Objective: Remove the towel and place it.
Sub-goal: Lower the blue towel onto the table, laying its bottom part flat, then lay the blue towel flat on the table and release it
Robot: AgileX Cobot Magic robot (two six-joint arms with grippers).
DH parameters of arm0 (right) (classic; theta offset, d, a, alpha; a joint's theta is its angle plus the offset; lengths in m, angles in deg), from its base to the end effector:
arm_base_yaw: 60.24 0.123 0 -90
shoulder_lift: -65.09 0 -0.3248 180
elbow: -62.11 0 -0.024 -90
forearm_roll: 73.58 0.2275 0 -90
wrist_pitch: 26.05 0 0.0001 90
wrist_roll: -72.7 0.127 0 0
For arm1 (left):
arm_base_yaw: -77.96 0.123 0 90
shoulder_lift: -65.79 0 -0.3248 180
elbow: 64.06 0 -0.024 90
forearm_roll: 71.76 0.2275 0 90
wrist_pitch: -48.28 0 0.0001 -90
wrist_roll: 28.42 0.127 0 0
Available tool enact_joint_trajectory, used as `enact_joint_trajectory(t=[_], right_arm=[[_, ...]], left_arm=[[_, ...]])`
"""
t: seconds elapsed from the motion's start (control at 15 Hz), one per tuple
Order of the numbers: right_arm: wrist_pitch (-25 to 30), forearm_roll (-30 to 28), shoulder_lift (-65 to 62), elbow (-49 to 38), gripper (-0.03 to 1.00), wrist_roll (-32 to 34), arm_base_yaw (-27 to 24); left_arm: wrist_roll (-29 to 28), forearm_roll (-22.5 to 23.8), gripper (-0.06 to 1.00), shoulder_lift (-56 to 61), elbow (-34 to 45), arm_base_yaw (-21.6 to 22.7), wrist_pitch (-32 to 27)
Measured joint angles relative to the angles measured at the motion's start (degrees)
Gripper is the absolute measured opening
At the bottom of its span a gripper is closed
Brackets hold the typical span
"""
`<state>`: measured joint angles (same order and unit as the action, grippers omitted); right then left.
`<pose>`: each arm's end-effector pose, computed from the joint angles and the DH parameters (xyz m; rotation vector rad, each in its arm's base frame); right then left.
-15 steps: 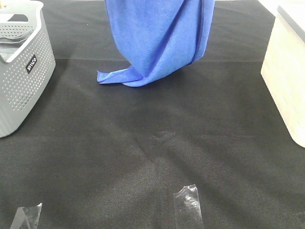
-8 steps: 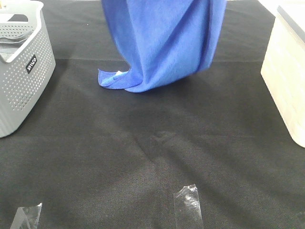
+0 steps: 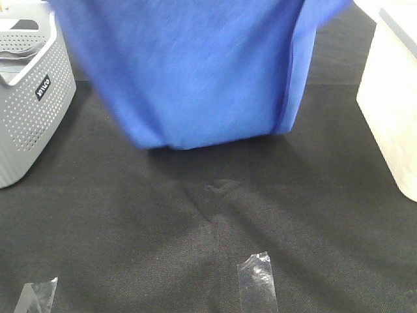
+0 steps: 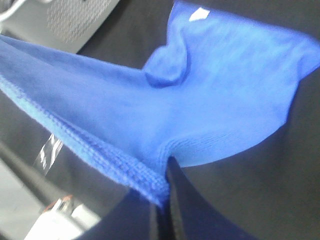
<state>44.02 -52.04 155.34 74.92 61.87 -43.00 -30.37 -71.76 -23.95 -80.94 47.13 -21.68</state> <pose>0.2588 0.1262 0.4217 -0.5868 2.4813 0.5448 0.2452 -0.1463 0.4365 0.6256 2.4294 -0.2381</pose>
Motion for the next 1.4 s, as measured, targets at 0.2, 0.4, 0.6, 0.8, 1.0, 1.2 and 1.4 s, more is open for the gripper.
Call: enact_joint_trajectory(t=[0.2,0.4,0.6,0.8,1.0,1.2,1.4], right_arm=[[-0.06,-1.15,-1.32,-7.91,0.03,-0.17,4.58],[-0.17,-4.47,-3.55,-13.92,0.03,0.69,9.00],[-0.23,-6.30,-7.05,-19.42,0.03,1.09,11.57],[-0.57,-8.77,-9.45,-22.63,0.03,1.09,11.63],[-1.15,-10.83,-11.17,-23.55,0.03,1.09,11.80],[-1.60,-10.83,-11.29,-26.99,0.03,1.09,12.20],[-1.38,-7.28,-11.34,-33.40,0.03,1.09,12.20]], left_arm=[[3.44,-0.97,0.00,5.04,8.08,0.00,-0.06],[6.47,-2.75,0.00,9.17,16.10,0.00,0.06],[9.22,-6.30,0.00,13.24,24.18,0.00,0.46],[12.15,-10.89,0.00,15.70,27.56,-0.17,1.26],[12.38,-12.95,0.00,16.16,31.51,-0.17,2.06],[12.43,-16.79,0.00,16.16,38.04,-0.17,3.04],[12.32,-20.17,0.00,16.16,42.28,-0.17,2.75]])
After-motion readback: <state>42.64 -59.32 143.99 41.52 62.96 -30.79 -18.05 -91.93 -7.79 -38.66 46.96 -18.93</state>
